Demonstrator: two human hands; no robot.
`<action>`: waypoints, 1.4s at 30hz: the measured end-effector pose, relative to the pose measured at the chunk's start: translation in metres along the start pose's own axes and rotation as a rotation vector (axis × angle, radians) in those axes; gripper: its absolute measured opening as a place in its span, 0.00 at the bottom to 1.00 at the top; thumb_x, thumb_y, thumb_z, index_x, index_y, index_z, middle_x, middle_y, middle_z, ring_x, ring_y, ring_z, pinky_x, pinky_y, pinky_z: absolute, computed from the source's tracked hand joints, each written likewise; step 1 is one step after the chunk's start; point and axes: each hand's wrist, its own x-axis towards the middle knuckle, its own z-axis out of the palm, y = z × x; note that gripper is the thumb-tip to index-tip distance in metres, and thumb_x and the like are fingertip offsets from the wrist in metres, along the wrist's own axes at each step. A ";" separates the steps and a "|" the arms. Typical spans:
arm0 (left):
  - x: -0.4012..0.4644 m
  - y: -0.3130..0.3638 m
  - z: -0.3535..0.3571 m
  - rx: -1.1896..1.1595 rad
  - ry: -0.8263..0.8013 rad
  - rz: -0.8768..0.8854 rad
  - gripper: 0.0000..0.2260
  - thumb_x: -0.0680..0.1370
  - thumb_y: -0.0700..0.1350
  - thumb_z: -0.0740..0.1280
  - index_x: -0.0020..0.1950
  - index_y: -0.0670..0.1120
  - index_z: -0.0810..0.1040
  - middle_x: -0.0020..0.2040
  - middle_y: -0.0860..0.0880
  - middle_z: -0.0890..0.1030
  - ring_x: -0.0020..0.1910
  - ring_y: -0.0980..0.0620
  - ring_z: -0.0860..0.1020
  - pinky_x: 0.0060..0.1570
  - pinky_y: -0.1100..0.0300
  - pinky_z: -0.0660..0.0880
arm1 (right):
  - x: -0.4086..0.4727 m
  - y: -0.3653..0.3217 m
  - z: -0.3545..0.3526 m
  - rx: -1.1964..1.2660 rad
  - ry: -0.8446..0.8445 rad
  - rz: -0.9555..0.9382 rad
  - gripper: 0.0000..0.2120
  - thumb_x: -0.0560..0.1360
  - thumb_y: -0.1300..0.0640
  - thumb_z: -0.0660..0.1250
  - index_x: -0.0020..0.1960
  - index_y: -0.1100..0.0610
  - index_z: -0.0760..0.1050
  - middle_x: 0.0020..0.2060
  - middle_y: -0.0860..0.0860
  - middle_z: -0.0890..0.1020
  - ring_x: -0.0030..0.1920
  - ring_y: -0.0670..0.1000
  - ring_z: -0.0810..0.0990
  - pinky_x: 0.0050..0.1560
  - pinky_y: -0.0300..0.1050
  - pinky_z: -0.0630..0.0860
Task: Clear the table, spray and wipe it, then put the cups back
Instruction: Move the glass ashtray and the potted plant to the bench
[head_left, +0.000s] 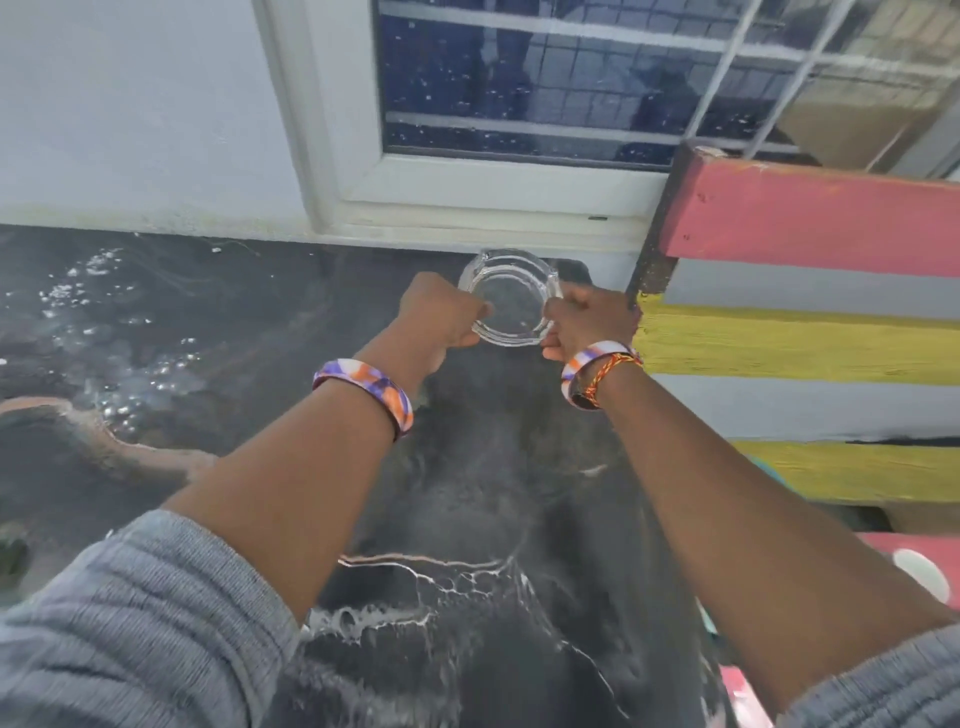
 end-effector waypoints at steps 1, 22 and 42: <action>-0.009 0.001 0.018 0.005 -0.043 -0.004 0.09 0.71 0.35 0.70 0.49 0.36 0.75 0.47 0.41 0.76 0.36 0.48 0.78 0.39 0.59 0.79 | -0.001 0.003 -0.021 -0.003 0.035 -0.008 0.11 0.71 0.61 0.64 0.49 0.51 0.81 0.32 0.53 0.80 0.29 0.53 0.78 0.44 0.57 0.82; -0.228 -0.004 0.343 0.160 -0.459 0.029 0.12 0.77 0.44 0.63 0.36 0.43 0.66 0.36 0.46 0.70 0.36 0.46 0.75 0.49 0.46 0.79 | -0.042 0.147 -0.384 0.014 0.240 0.131 0.07 0.77 0.54 0.59 0.53 0.50 0.72 0.31 0.51 0.79 0.28 0.50 0.70 0.24 0.40 0.64; -0.138 -0.036 -0.049 0.399 0.372 0.219 0.15 0.74 0.43 0.66 0.58 0.40 0.76 0.57 0.43 0.80 0.57 0.46 0.78 0.58 0.62 0.70 | -0.093 0.022 -0.038 0.115 -0.313 0.073 0.06 0.77 0.52 0.60 0.43 0.52 0.72 0.32 0.50 0.79 0.28 0.49 0.71 0.17 0.28 0.60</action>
